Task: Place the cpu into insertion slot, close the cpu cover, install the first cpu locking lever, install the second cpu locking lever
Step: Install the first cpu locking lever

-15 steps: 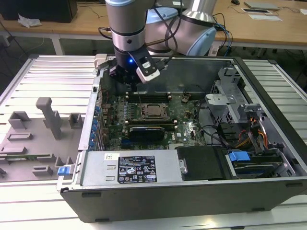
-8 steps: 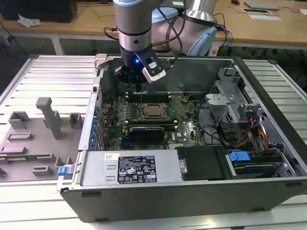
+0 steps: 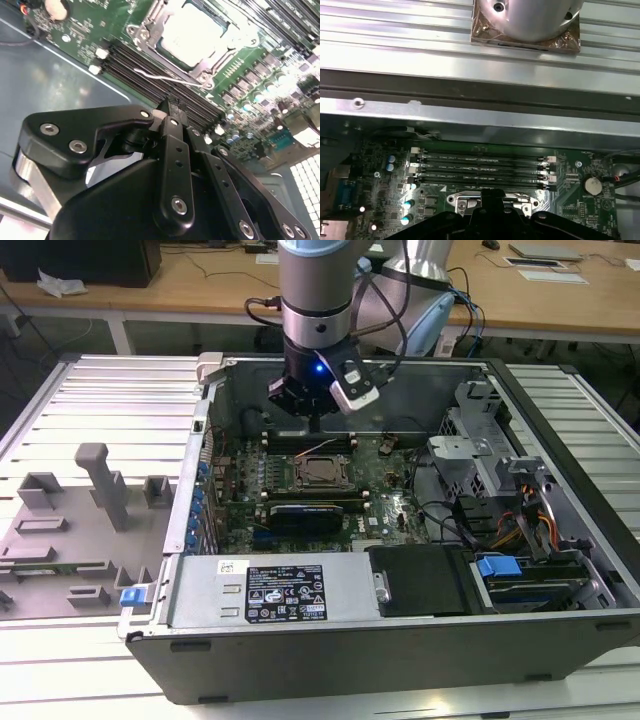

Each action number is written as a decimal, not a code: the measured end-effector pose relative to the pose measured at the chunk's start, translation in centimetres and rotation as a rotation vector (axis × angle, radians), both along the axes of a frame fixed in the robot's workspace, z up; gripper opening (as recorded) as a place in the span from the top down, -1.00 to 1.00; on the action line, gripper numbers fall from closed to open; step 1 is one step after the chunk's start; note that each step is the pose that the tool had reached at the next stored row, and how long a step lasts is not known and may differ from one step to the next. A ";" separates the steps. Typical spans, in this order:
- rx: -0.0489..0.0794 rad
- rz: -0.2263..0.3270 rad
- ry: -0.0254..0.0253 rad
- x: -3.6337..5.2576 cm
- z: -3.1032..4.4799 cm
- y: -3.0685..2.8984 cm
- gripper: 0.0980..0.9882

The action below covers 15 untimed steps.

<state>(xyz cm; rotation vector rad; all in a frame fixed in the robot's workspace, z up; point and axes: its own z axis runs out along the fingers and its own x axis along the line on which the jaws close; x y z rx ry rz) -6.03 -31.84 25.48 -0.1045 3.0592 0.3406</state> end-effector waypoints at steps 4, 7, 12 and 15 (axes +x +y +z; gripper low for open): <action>0.001 0.000 -0.0008 0.03 -0.01 0.01 0.98; 0.001 0.000 -0.0287 0.00 -0.17 -0.02 0.98; 0.001 0.000 -0.0731 -0.06 -0.63 -0.28 0.98; 0.001 0.000 -0.0820 -0.07 -1.26 -0.35 0.98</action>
